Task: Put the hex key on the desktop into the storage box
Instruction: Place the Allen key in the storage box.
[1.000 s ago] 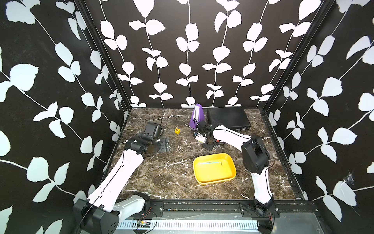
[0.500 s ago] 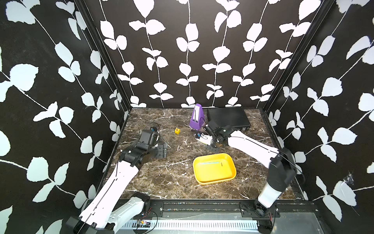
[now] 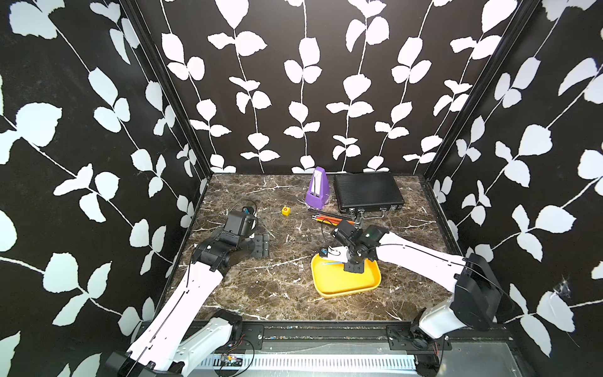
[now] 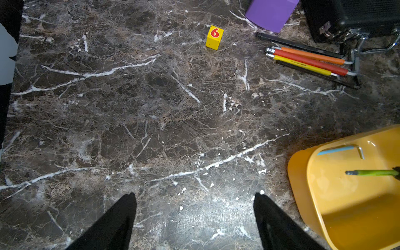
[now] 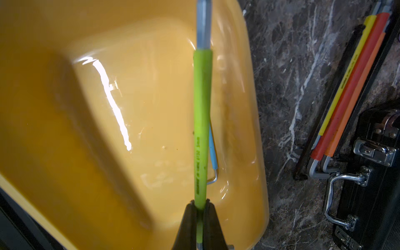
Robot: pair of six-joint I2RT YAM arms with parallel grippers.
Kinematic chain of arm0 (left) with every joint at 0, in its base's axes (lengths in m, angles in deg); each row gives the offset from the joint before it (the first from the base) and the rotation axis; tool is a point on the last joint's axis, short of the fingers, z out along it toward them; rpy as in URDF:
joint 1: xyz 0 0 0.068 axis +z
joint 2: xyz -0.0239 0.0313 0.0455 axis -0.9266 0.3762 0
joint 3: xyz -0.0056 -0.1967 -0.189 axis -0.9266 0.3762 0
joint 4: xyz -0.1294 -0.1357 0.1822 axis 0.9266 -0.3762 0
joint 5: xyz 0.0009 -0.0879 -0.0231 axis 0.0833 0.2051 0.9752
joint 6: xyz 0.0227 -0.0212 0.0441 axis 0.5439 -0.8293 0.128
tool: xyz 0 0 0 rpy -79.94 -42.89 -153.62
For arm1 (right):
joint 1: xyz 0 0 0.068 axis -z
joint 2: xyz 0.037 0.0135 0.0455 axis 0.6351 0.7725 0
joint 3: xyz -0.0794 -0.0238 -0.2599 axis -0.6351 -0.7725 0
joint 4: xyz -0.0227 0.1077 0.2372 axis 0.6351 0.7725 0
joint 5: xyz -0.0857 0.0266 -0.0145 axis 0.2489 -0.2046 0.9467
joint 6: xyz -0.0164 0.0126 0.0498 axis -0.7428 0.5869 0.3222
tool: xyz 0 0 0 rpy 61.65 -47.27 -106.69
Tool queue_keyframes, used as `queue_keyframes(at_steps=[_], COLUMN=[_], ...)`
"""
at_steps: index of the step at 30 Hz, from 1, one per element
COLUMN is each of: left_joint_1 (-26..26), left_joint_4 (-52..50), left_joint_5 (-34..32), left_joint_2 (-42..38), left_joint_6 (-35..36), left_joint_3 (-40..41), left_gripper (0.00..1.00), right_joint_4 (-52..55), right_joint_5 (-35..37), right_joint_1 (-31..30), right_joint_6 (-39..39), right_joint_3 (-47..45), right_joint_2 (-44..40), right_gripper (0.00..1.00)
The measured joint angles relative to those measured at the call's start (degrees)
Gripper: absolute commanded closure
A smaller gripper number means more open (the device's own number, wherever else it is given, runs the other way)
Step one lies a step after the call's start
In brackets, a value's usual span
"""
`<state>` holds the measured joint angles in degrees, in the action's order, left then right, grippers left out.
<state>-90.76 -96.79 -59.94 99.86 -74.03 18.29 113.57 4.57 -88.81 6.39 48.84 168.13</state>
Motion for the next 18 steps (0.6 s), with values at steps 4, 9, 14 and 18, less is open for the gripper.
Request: queue_keyframes(at_steps=[4,9,14,18], left_joint_1=[0.0,0.0,0.0,0.0], left_joint_4=[0.0,0.0,0.0,0.0], left_joint_5=[-0.1,-0.1,-0.1,-0.1], left_joint_2=[0.0,0.0,0.0,0.1], left_joint_6=[-0.3,-1.1,-1.6,-1.6], left_joint_3=[0.0,0.0,0.0,-0.1], left_gripper=[0.14,0.14,0.14,0.14], right_joint_4=[-0.3,-1.7,-3.4,-4.2], right_joint_5=[2.8,8.1,12.6,14.1], right_joint_1=[-0.5,-0.9,-1.5,-2.1], right_joint_6=[-1.3,-2.0,-2.8,-2.8], right_joint_3=[-0.1,-0.1,0.1,0.5], right_joint_2=[3.3,10.3,14.5,15.8], right_gripper=[1.0,1.0,1.0,1.0])
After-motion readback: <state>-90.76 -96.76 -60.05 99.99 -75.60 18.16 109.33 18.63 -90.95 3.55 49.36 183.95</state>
